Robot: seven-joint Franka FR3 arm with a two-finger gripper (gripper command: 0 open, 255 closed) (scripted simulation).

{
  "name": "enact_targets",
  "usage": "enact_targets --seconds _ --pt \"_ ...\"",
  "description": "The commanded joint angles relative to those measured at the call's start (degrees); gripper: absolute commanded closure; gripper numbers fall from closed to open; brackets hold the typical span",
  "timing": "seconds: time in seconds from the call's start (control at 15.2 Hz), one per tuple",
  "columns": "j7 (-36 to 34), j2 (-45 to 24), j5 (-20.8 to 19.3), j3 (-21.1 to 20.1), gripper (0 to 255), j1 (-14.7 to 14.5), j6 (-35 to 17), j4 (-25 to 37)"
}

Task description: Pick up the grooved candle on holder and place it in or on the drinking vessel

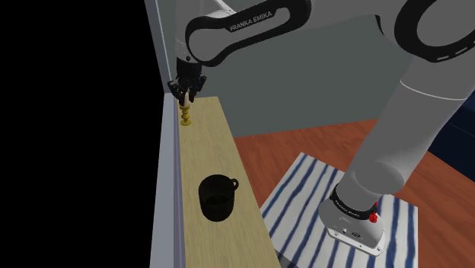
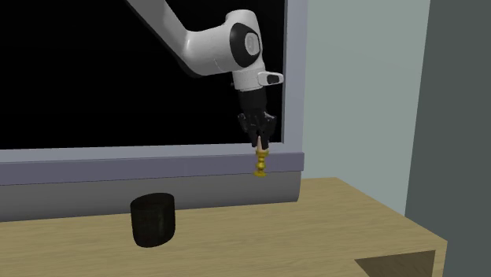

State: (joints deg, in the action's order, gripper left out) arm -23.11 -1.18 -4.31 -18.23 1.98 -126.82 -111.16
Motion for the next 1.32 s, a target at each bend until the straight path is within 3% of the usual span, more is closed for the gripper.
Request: enact_targets --seconds 0.0,0.4,1.25 --pt "0.22 0.13 0.15 0.02 255 0.03 1.57 1.43" --pt "0.63 0.74 0.56 0.03 255 0.04 5.45 4.75" --pt "-6.28 23.41 7.57 -4.28 255 -5.77 8.91 -13.52"
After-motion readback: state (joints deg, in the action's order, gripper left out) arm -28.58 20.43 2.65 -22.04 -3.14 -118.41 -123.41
